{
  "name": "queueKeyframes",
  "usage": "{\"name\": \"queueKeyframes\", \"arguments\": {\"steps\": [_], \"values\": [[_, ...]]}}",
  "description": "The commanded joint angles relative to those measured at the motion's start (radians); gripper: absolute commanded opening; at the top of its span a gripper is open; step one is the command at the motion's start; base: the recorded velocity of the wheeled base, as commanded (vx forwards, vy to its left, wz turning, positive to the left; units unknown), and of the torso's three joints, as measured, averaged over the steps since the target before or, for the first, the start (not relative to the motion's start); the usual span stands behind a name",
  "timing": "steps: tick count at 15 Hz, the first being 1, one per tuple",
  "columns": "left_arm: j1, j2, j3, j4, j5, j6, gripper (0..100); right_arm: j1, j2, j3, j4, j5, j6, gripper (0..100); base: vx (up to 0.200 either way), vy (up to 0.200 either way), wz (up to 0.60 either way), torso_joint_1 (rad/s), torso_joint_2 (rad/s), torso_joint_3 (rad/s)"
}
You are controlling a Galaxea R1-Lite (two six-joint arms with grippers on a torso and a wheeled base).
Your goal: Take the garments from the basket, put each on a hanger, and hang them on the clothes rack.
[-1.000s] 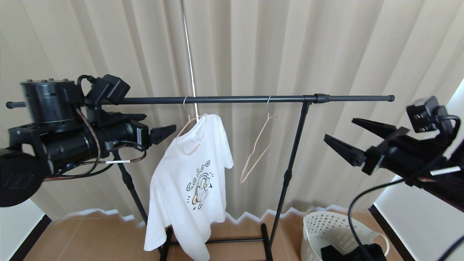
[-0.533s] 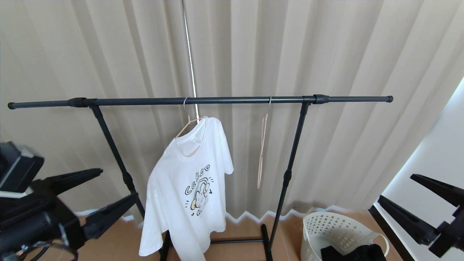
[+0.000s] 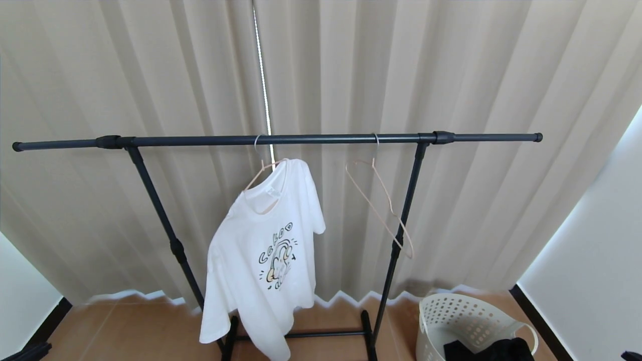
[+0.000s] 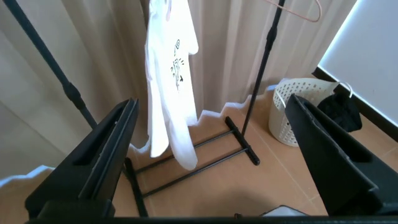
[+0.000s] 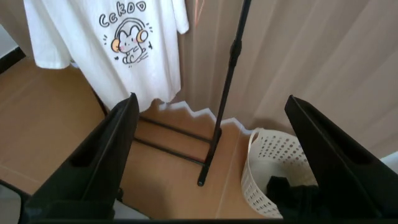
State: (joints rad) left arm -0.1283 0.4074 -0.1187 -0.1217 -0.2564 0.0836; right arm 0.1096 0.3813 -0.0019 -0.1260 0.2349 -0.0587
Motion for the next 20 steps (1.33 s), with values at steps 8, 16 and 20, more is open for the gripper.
{"name": "queueKeyframes", "arguments": {"steps": [8,16,20], "values": [[0.108,-0.213,0.119,0.053,0.042,-0.013,100,-0.041,-0.303,0.002,0.118,-0.115,0.050,100,0.000,0.000,0.00,0.000,0.00,0.000],[0.220,-0.303,0.119,0.131,0.154,-0.042,100,-0.094,-0.381,0.002,0.115,-0.157,0.040,100,0.000,0.000,0.00,0.000,0.00,0.000],[0.219,-0.303,0.117,0.131,0.151,-0.044,100,-0.094,-0.381,0.002,0.114,-0.149,0.030,100,0.000,0.000,0.00,0.000,0.00,0.000]]}}
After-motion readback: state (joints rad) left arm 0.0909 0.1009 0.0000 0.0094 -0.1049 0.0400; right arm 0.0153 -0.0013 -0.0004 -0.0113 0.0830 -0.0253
